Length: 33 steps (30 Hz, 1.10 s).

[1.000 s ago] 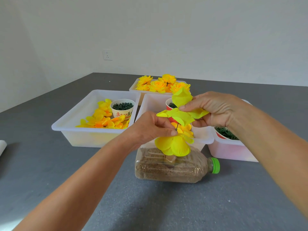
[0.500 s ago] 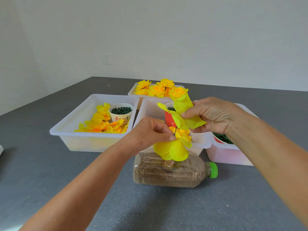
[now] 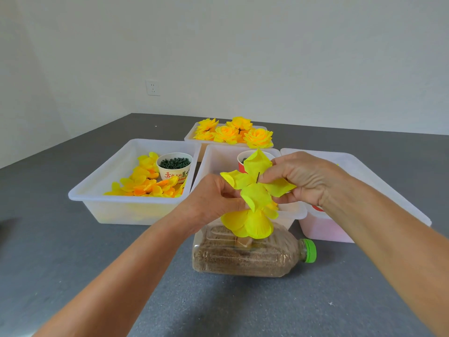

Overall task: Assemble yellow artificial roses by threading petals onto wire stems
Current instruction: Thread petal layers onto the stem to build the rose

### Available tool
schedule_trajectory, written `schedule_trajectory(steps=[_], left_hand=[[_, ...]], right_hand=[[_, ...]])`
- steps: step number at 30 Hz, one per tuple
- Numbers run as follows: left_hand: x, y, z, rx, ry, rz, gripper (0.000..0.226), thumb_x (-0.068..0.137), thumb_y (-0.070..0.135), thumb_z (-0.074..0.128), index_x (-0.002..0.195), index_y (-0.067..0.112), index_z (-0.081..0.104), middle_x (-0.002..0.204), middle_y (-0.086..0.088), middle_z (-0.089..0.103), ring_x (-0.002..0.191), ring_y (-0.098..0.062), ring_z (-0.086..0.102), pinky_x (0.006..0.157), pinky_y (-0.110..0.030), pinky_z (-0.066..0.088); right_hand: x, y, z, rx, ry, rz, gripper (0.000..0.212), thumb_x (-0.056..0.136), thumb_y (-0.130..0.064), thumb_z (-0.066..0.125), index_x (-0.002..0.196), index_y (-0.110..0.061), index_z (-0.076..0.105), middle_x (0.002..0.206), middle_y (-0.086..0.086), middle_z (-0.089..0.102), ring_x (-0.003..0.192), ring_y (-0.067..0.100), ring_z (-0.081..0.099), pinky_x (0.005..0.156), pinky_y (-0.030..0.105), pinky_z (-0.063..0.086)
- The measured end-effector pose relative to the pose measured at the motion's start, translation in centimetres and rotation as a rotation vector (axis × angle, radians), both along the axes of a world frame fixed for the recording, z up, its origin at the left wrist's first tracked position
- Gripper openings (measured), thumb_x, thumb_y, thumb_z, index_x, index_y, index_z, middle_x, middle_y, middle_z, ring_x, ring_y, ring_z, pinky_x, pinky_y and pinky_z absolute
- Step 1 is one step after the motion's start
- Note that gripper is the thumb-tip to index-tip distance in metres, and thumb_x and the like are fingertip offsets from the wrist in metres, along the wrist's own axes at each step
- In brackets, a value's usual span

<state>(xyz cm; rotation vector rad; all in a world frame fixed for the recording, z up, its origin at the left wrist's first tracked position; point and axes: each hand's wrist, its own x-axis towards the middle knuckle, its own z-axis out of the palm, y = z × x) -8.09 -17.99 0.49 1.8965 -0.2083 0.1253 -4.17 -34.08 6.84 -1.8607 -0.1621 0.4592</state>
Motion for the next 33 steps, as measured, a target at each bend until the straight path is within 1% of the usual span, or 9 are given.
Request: schedule_trajectory(steps=[3, 8, 11, 13, 15, 21, 24, 28, 33], left_hand=[[-0.3, 0.1, 0.1, -0.033, 0.019, 0.007, 0.024, 0.078, 0.002, 0.07, 0.101, -0.007, 0.068, 0.101, -0.021, 0.069, 0.101, -0.034, 0.064, 0.093, -0.05, 0.049], [-0.9, 0.8, 0.5, -0.208, 0.003, 0.125, 0.016, 0.085, -0.003, 0.059, 0.097, 0.0, 0.069, 0.098, -0.021, 0.068, 0.091, -0.029, 0.062, 0.09, -0.041, 0.048], [-1.1, 0.9, 1.2, -0.349, 0.029, 0.287, 0.019, 0.085, 0.018, 0.06, 0.071, 0.012, 0.071, 0.08, -0.01, 0.068, 0.078, -0.021, 0.059, 0.077, -0.037, 0.048], [-1.2, 0.8, 1.7, -0.341, 0.089, 0.312, 0.038, 0.082, 0.043, 0.062, 0.056, 0.016, 0.068, 0.073, -0.006, 0.068, 0.067, -0.016, 0.056, 0.066, -0.029, 0.044], [-1.4, 0.5, 2.0, -0.29, 0.159, 0.301, 0.046, 0.079, 0.053, 0.061, 0.05, 0.017, 0.067, 0.072, -0.005, 0.069, 0.062, -0.016, 0.054, 0.06, -0.027, 0.042], [-1.1, -0.2, 2.4, -0.268, 0.304, 0.228, 0.035, 0.074, 0.048, 0.069, 0.066, 0.014, 0.065, 0.056, 0.001, 0.063, 0.052, -0.014, 0.049, 0.051, -0.024, 0.037], [-1.0, -0.4, 2.3, -0.204, 0.348, 0.205, 0.037, 0.075, 0.048, 0.068, 0.062, 0.015, 0.06, 0.053, 0.002, 0.061, 0.049, -0.012, 0.047, 0.052, -0.025, 0.035], [-0.7, -0.3, 2.2, -0.191, 0.358, 0.213, 0.024, 0.076, 0.031, 0.075, 0.065, 0.014, 0.061, 0.049, 0.006, 0.06, 0.046, -0.009, 0.048, 0.05, -0.023, 0.037], [-0.2, -0.2, 2.1, -0.21, 0.382, 0.239, 0.017, 0.074, 0.023, 0.077, 0.074, 0.012, 0.064, 0.057, 0.001, 0.061, 0.044, -0.008, 0.049, 0.051, -0.023, 0.04]], right_hand=[[-0.1, 0.0, -0.2, 0.033, 0.003, -0.016, 0.013, 0.077, 0.002, 0.065, 0.081, -0.011, 0.063, 0.084, 0.009, 0.063, 0.069, 0.019, 0.059, 0.051, 0.024, 0.049], [-0.4, 0.0, -0.3, 0.062, -0.003, -0.043, 0.013, 0.077, 0.002, 0.066, 0.077, -0.01, 0.062, 0.078, 0.009, 0.064, 0.064, 0.018, 0.06, 0.048, 0.024, 0.052], [-0.5, -0.1, -0.5, 0.08, -0.01, -0.083, 0.013, 0.076, 0.002, 0.067, 0.076, -0.01, 0.062, 0.073, 0.008, 0.063, 0.054, 0.015, 0.06, 0.041, 0.021, 0.049], [-0.6, 0.0, -0.7, 0.086, -0.017, -0.105, 0.012, 0.075, 0.002, 0.068, 0.076, -0.009, 0.063, 0.075, 0.01, 0.063, 0.053, 0.015, 0.06, 0.04, 0.02, 0.048], [-0.7, 0.0, -0.9, 0.09, -0.027, -0.122, 0.012, 0.073, 0.002, 0.07, 0.078, -0.008, 0.063, 0.08, 0.013, 0.062, 0.058, 0.019, 0.059, 0.04, 0.02, 0.047], [-1.1, -0.1, -1.4, 0.115, -0.002, -0.145, 0.03, 0.073, -0.001, 0.073, 0.101, -0.006, 0.064, 0.076, 0.01, 0.064, 0.049, 0.012, 0.06, 0.041, 0.02, 0.047], [-1.2, -0.1, -1.6, 0.117, 0.007, -0.153, 0.039, 0.074, -0.001, 0.073, 0.111, -0.004, 0.062, 0.078, 0.008, 0.064, 0.051, 0.012, 0.06, 0.039, 0.02, 0.047], [-1.4, -0.2, -1.7, 0.103, 0.01, -0.14, 0.038, 0.074, -0.001, 0.072, 0.111, -0.004, 0.063, 0.08, 0.009, 0.065, 0.06, 0.016, 0.061, 0.04, 0.021, 0.048], [-1.3, -0.3, -1.9, 0.075, 0.024, -0.104, 0.019, 0.075, -0.003, 0.071, 0.091, -0.012, 0.067, 0.079, 0.007, 0.068, 0.062, 0.016, 0.064, 0.044, 0.023, 0.049]])
